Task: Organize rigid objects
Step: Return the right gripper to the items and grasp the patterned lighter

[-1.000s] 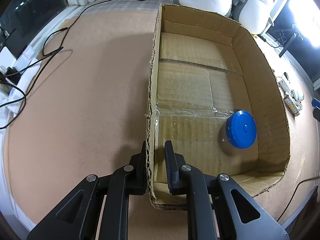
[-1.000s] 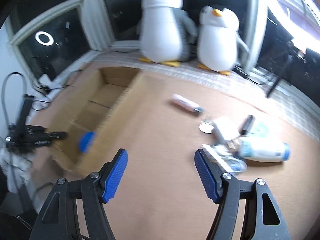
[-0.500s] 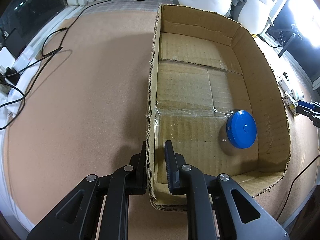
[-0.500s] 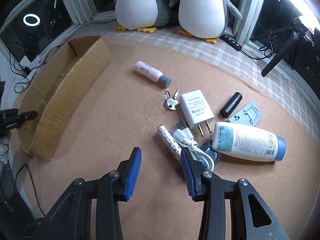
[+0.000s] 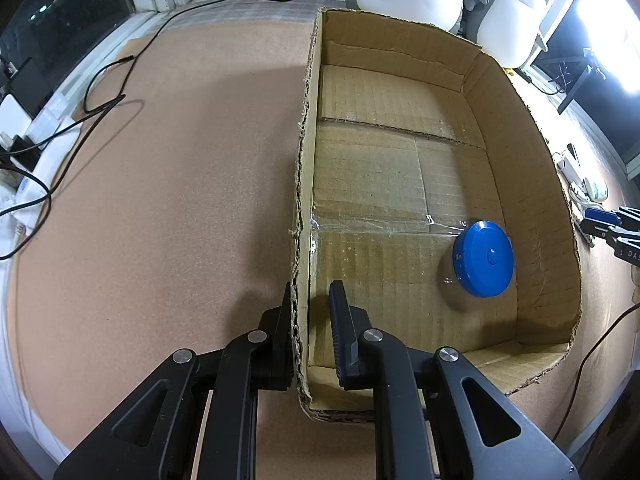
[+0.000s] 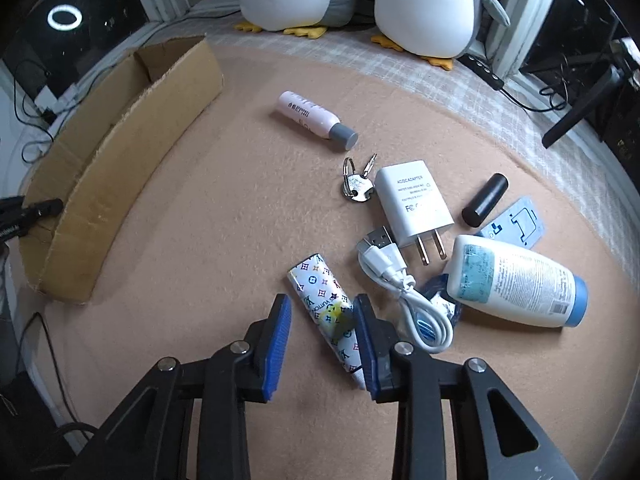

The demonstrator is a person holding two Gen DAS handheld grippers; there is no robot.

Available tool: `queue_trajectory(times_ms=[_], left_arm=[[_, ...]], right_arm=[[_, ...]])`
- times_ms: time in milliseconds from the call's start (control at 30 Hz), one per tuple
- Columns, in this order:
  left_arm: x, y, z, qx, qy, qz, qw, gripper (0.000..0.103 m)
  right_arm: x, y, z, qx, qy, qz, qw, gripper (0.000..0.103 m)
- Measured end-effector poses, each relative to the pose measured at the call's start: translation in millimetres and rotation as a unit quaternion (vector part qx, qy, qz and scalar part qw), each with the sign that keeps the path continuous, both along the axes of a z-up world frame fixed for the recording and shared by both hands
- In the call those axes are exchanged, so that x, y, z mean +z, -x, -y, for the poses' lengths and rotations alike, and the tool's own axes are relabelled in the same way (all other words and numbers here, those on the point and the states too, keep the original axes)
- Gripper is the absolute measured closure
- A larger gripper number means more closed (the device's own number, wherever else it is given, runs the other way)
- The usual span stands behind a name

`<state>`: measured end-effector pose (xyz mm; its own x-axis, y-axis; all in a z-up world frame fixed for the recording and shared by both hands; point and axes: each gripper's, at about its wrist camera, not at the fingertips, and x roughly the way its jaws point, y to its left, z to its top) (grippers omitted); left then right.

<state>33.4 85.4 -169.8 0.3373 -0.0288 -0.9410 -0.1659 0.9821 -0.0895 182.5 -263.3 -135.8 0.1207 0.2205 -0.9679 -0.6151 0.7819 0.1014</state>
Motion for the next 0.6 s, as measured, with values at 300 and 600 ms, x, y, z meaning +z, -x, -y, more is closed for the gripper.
queue_trajectory(times_ms=[300, 600], left_arm=[[0.2, 0.2, -0.3, 0.001, 0.000, 0.000, 1.0000, 0.090], [0.5, -1.2, -0.2, 0.001, 0.001, 0.000, 1.0000, 0.090]], right_arm=[[-13.8, -7.1, 0.3, 0.032, 0.036, -0.017, 0.999, 0.074], [-15.0, -7.6, -1.8, 0.029, 0.036, -0.021, 0.999, 0.079]])
